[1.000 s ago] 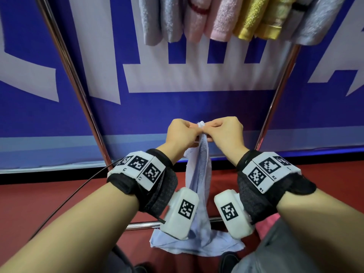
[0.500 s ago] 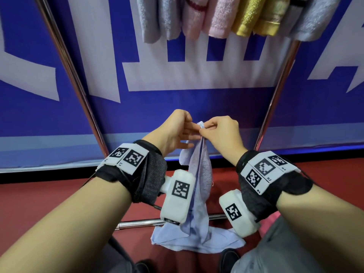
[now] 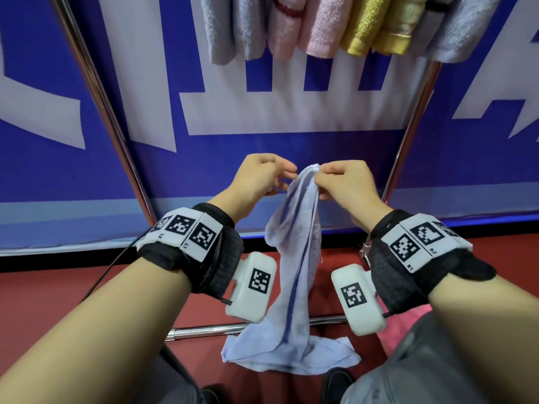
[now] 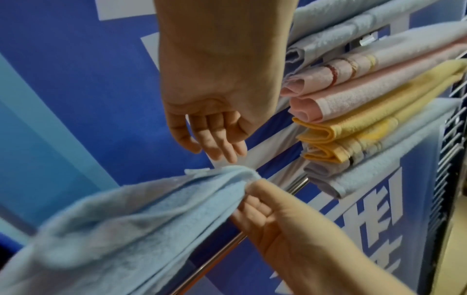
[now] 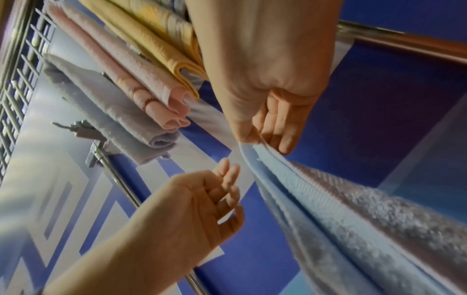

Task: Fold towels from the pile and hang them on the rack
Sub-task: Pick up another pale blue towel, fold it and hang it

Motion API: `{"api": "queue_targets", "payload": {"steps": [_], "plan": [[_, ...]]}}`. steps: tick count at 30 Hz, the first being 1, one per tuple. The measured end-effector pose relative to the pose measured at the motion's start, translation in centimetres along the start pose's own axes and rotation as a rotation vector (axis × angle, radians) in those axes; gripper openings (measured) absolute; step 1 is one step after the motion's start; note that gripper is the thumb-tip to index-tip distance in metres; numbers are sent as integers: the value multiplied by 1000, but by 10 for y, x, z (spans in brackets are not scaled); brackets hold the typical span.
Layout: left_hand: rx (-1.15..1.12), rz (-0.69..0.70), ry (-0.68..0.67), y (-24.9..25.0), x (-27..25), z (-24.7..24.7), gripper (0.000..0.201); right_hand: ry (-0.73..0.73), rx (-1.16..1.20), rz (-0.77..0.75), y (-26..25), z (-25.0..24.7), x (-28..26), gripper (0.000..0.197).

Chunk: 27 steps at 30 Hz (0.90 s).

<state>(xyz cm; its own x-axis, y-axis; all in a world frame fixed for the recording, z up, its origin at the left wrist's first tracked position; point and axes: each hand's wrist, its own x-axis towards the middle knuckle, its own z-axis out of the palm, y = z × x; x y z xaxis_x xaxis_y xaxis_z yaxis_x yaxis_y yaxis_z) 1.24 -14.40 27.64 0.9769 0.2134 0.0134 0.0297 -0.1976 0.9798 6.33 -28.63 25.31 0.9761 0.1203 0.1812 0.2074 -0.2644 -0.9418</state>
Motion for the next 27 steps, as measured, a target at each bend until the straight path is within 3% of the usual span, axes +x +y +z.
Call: {"api": "queue_targets", "payload": {"steps": [4,9,12,15,17,19,23,27], "plan": [[169,27,-142,-10,-3,11,25,31,76,19,-1,-12,4,14],[345,58,-326,-19,-4,20,43,45,144,31,-3,-19,3,18],[497,14,-412,-29,-4,26,36,24,198,17,-6,-21,1,22],[556,82,-271,-35,-2,29,14,17,225,10,-8,-23,2,24],[512,135,-132,-34,0,28,11,20,235,12,-9,-25,2,25],[458,131,-122,-32,1,26,17,23,242,7,-9,-26,2,26],[483,72,-380,-33,-1,29,42,18,245,-4,-11,-28,0,26],[613,66,-471,-37,-5,31,49,12,266,-12,-13,-30,0,25]]}}
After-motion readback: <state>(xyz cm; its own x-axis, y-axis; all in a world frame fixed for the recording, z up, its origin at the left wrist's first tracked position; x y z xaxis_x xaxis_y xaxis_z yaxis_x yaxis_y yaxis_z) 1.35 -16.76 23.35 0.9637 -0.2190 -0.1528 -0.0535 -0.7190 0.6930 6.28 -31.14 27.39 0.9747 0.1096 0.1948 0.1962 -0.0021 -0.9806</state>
